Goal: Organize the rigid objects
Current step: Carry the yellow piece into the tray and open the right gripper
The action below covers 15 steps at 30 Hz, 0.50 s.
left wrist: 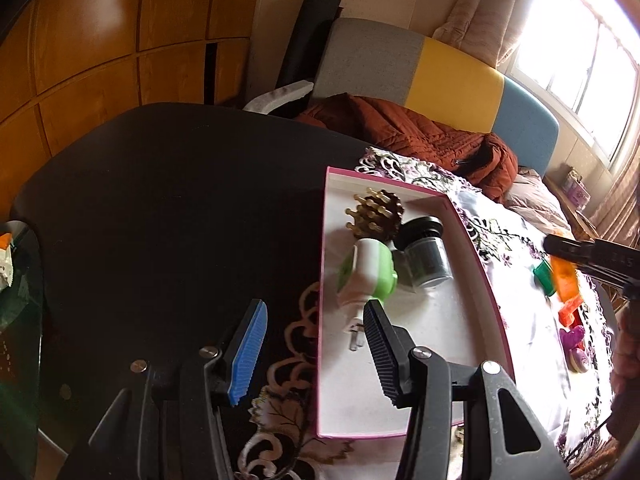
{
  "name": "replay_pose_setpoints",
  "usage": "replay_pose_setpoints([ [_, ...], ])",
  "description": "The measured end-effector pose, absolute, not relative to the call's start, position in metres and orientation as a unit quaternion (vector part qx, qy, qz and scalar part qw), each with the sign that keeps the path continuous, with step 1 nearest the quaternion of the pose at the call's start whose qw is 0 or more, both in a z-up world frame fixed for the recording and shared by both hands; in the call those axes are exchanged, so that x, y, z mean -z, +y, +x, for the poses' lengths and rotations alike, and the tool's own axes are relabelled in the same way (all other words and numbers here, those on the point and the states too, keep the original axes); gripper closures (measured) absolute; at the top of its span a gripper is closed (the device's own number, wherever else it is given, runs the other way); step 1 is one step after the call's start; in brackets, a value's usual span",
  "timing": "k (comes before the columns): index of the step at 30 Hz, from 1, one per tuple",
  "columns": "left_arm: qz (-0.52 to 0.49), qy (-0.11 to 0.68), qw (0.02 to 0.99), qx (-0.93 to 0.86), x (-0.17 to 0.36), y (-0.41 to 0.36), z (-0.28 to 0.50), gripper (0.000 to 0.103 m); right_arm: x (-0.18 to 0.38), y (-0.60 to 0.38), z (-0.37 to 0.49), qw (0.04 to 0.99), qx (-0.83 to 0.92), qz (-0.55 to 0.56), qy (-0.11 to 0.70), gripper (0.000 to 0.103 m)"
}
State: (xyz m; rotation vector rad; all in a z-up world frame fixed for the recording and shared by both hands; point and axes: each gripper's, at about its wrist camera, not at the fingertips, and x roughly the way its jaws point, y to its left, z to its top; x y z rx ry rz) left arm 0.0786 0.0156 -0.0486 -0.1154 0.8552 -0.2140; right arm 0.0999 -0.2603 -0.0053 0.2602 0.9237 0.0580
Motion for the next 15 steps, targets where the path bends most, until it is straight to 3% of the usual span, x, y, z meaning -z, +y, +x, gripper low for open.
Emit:
replay_pose_setpoints([
  [8,-0.058,0.412,0.904,0.092,0.049,0.032,0.086,0.052,0.063,-0.202,0.178,0.855,-0.011,0.054,0.515,0.075],
  [15,-0.060,0.407,0.908,0.084,0.048,0.040,0.084,0.052,0.079,-0.216,0.187,0.852,0.017,0.057,0.521,0.074],
])
